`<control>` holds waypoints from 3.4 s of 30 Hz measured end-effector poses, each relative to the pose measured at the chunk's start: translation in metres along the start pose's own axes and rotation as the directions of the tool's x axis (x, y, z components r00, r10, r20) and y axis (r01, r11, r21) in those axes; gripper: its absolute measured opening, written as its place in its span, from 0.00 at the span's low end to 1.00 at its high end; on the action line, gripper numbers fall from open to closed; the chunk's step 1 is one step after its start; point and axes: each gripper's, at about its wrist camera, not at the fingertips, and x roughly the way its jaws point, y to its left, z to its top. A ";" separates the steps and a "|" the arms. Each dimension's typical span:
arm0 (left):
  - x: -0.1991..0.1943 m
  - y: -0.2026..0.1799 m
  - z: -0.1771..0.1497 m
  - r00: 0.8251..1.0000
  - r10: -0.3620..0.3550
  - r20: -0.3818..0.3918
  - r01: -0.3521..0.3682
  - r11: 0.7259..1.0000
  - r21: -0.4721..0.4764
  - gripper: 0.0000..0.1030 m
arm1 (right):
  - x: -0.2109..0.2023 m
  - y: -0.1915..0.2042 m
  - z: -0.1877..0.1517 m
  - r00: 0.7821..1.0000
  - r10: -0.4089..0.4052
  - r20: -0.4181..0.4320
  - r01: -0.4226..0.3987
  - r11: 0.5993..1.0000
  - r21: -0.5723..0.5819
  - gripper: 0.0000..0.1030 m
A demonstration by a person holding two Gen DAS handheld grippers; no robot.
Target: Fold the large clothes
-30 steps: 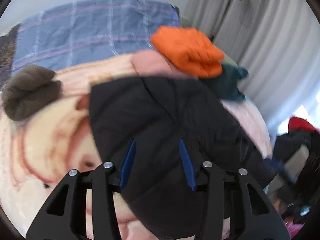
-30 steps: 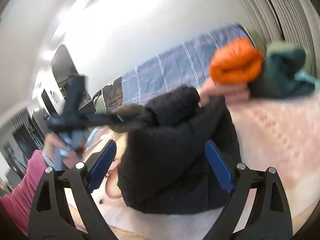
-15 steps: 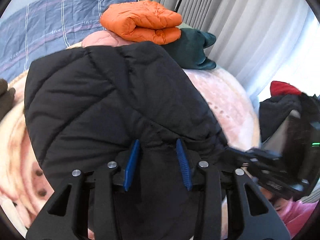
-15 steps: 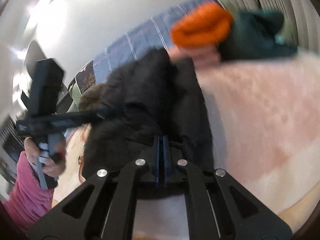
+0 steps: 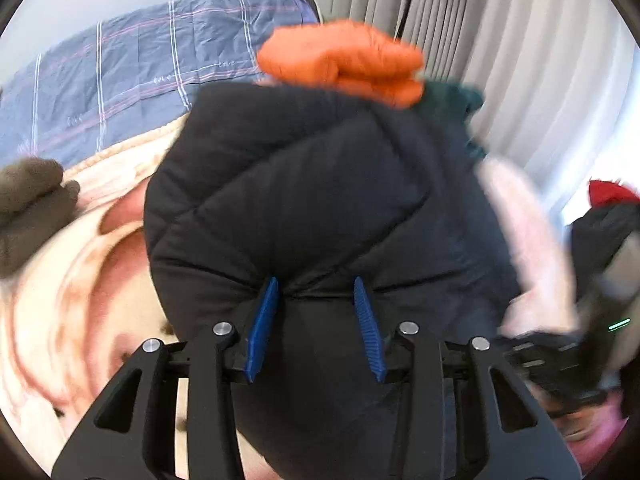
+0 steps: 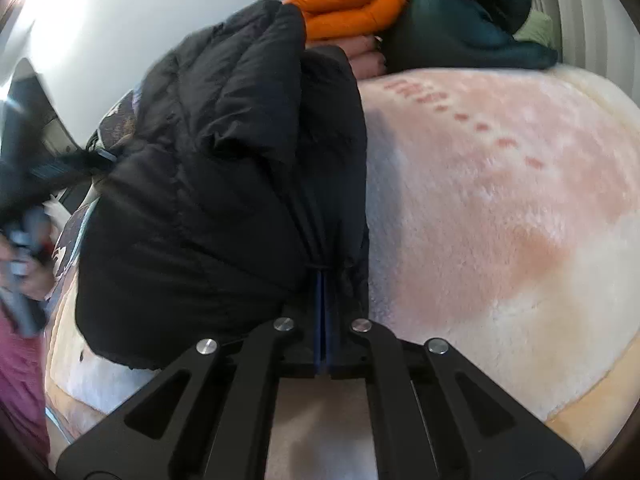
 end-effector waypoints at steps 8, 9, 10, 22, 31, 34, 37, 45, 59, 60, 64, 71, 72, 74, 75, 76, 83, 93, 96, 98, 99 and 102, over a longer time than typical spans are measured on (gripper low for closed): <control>0.011 -0.001 -0.012 1.000 -0.004 -0.016 0.005 0.999 0.046 0.41 | -0.056 0.011 0.026 0.992 0.036 0.123 -0.031 0.998 -0.046 0.11; 0.011 -0.001 -0.012 1.000 -0.006 -0.015 0.006 0.999 0.045 0.41 | -0.067 0.020 0.033 0.984 0.065 0.166 -0.053 0.996 -0.077 0.15; 0.011 -0.001 -0.013 1.000 -0.005 -0.014 0.006 0.999 0.044 0.41 | -0.070 0.028 0.039 0.978 0.090 0.189 -0.071 0.992 -0.105 0.21; 0.026 -0.011 -0.023 1.000 0.023 0.000 -0.023 0.995 0.101 0.45 | 0.041 0.028 0.038 1.000 -0.006 0.002 0.006 0.996 -0.089 0.23; 0.008 0.003 -0.007 0.997 -0.060 0.058 0.061 0.998 -0.025 0.32 | 0.041 0.035 0.033 1.000 0.003 0.009 -0.002 0.992 -0.124 0.26; -0.004 0.004 0.019 0.987 -0.118 0.111 0.122 0.992 -0.030 0.29 | 0.044 0.031 0.038 1.000 0.014 0.008 -0.013 0.993 -0.115 0.26; -0.004 -0.005 0.049 0.984 -0.128 0.123 0.127 0.992 0.019 0.29 | 0.044 0.033 0.039 1.000 0.013 0.009 -0.011 0.993 -0.119 0.26; 0.099 -0.005 0.058 0.989 0.147 -0.034 -0.142 0.983 0.114 0.51 | 0.039 0.024 0.039 0.999 0.030 0.019 -0.028 0.991 -0.129 0.26; 0.099 0.005 0.047 0.991 0.130 -0.038 -0.127 0.990 0.065 0.51 | 0.045 0.019 0.040 0.999 0.046 0.008 -0.044 0.990 -0.133 0.27; 0.093 0.005 0.050 0.992 0.119 -0.036 -0.117 0.992 0.054 0.51 | 0.045 0.019 0.040 0.999 0.048 0.008 -0.046 0.990 -0.130 0.27; 0.069 0.004 0.069 0.999 -0.044 0.016 0.045 0.999 -0.029 0.51 | 0.046 0.017 0.041 0.998 0.056 0.007 -0.055 0.991 -0.120 0.27; 0.098 -0.046 0.095 0.981 -0.176 -0.076 0.186 0.971 0.148 0.51 | 0.047 0.017 0.041 0.998 0.066 0.010 -0.064 0.991 -0.114 0.27; 0.122 -0.051 0.091 0.986 -0.105 -0.128 0.128 0.974 0.189 0.53 | 0.048 0.016 0.042 0.998 0.068 0.012 -0.066 0.992 -0.106 0.27; 0.148 -0.047 0.088 0.985 -0.054 -0.162 0.084 0.980 0.181 0.60 | 0.048 0.014 0.044 0.997 0.076 0.014 -0.074 0.993 -0.090 0.27; 0.154 -0.042 0.089 0.984 -0.063 -0.164 0.088 0.985 0.148 0.62 | 0.049 0.012 0.045 0.997 0.082 0.013 -0.081 0.994 -0.078 0.27; 0.157 -0.039 0.090 0.984 -0.071 -0.163 0.093 0.987 0.130 0.64 | 0.050 0.010 0.045 0.996 0.090 0.012 -0.089 0.994 -0.069 0.27; 0.164 -0.014 0.078 0.983 -0.137 -0.122 0.143 0.989 0.042 0.66 | 0.051 0.012 0.045 0.996 0.094 0.011 -0.092 0.992 -0.087 0.27; 0.148 -0.016 0.073 0.991 -0.111 -0.080 0.114 0.993 0.031 0.65 | 0.051 0.013 0.045 0.995 0.095 0.009 -0.093 0.991 -0.096 0.27; 0.114 -0.014 0.078 0.996 -0.087 -0.033 0.088 0.995 0.038 0.65 | 0.051 0.015 0.044 0.997 0.082 0.014 -0.080 0.991 -0.110 0.27; 0.086 -0.008 0.078 0.997 -0.071 0.002 0.071 0.996 0.055 0.65 | 0.051 0.016 0.044 0.997 0.077 0.017 -0.075 0.991 -0.111 0.27; 0.068 -0.001 0.077 0.999 -0.035 0.030 0.033 0.997 0.077 0.65 | 0.051 0.016 0.044 0.997 0.079 0.016 -0.077 0.991 -0.110 0.27; 0.037 0.026 0.069 0.997 0.039 0.062 -0.044 0.995 0.089 0.66 | 0.051 0.015 0.043 0.996 0.085 0.018 -0.083 0.991 -0.104 0.27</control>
